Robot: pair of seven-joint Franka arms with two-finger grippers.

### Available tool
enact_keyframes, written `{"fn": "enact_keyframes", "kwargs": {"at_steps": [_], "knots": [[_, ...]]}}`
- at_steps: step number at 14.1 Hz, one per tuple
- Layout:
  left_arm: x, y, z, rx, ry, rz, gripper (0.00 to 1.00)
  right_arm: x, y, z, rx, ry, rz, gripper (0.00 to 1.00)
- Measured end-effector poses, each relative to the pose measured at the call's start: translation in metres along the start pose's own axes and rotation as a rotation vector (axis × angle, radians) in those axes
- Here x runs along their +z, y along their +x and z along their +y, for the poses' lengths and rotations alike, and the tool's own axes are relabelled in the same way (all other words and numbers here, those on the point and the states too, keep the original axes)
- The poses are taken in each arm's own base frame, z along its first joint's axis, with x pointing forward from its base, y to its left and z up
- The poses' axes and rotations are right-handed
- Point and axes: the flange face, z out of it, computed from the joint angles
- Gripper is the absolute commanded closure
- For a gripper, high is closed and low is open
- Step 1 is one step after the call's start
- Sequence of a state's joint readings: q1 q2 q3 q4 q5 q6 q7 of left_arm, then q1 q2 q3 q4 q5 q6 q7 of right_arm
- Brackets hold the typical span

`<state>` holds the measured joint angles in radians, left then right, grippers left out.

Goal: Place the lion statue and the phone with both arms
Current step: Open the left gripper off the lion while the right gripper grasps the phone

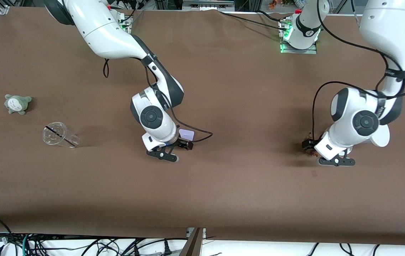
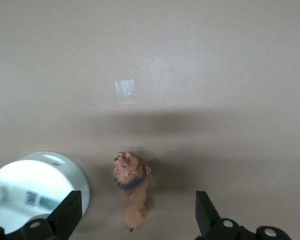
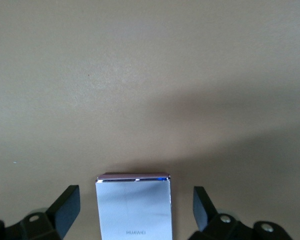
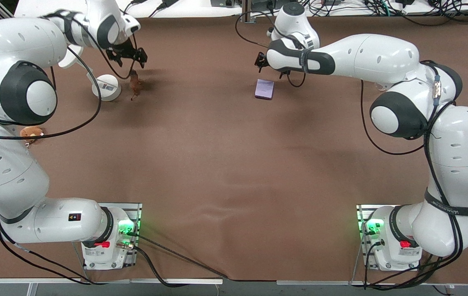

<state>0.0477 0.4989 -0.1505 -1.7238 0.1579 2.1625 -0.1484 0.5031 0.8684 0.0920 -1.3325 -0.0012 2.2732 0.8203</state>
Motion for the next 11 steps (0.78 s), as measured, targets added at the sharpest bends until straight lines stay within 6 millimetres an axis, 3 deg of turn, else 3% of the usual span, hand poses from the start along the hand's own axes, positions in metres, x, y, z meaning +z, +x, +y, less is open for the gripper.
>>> {"fn": "enact_keyframes", "kwargs": {"at_steps": [3, 7, 11], "knots": [[-0.056, 0.012, 0.001, -0.013, -0.003, -0.029, 0.00, 0.017, -0.008, -0.004, -0.053, -0.016, 0.003, 0.00], [-0.123, 0.018, -0.007, -0.042, -0.022, -0.067, 0.00, 0.025, -0.016, -0.012, -0.091, -0.007, 0.019, 0.00], [-0.212, 0.001, -0.024, -0.087, -0.079, -0.023, 0.00, 0.037, -0.021, -0.014, -0.100, -0.004, 0.021, 0.00]]}}
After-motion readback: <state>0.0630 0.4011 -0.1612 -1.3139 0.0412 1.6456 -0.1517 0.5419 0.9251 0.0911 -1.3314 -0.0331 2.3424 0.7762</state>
